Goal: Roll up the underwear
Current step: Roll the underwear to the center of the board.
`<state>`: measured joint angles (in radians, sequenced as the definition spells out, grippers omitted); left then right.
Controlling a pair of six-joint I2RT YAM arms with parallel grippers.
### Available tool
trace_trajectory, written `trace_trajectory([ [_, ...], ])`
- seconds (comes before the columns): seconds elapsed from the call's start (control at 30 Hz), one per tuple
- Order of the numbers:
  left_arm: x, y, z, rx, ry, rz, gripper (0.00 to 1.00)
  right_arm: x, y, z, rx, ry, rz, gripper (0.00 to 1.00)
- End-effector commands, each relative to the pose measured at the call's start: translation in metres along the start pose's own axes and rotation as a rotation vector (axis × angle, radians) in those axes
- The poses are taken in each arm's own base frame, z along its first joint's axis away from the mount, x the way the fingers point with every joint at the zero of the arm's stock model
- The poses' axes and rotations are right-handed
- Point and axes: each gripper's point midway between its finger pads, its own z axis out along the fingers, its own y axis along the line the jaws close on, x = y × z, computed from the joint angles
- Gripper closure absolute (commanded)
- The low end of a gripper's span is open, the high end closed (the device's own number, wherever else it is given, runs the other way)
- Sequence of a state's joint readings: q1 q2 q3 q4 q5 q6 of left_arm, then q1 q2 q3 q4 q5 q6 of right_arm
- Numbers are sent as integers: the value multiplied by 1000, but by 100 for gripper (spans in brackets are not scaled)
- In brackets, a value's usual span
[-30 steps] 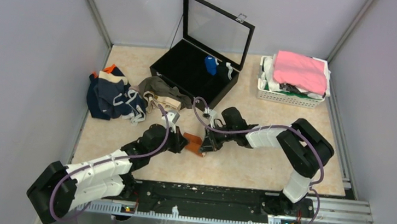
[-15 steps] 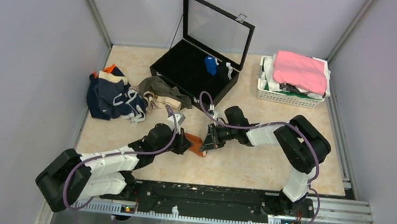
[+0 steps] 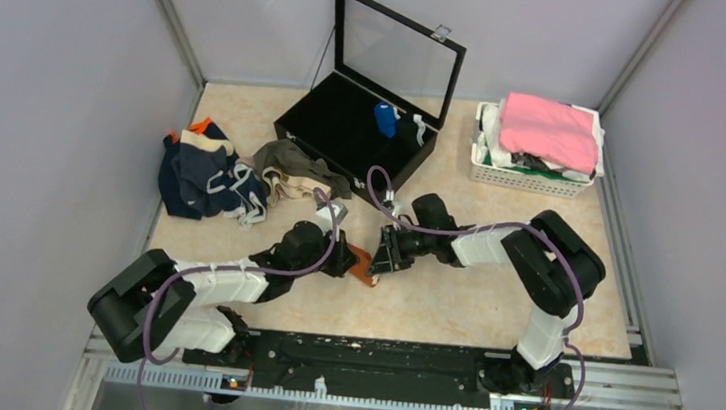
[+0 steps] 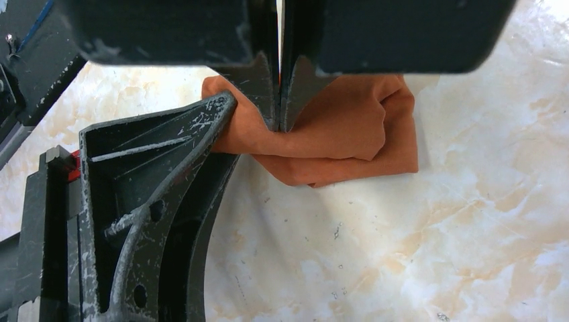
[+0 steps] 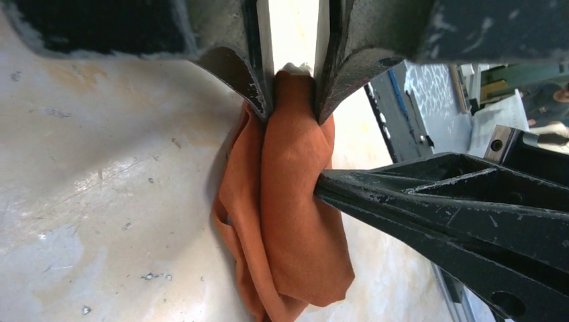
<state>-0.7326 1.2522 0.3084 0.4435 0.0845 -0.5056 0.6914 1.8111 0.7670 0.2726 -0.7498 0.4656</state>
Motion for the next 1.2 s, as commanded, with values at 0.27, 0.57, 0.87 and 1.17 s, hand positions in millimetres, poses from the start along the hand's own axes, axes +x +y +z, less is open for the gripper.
trace_trajectory([
  [0.27,18,20,5,-63,25,0,100,-31,0,-26,162,-70,-150,59],
  [0.57,25,23,7,-71,40,-7,100,-76,2,-77,406,-221,-345,44],
  [0.87,24,24,6,-79,36,-7,100,-104,-32,-138,701,-383,-338,24],
  [1.17,28,31,10,-111,51,-31,100,-90,-9,-94,353,-286,-389,4],
])
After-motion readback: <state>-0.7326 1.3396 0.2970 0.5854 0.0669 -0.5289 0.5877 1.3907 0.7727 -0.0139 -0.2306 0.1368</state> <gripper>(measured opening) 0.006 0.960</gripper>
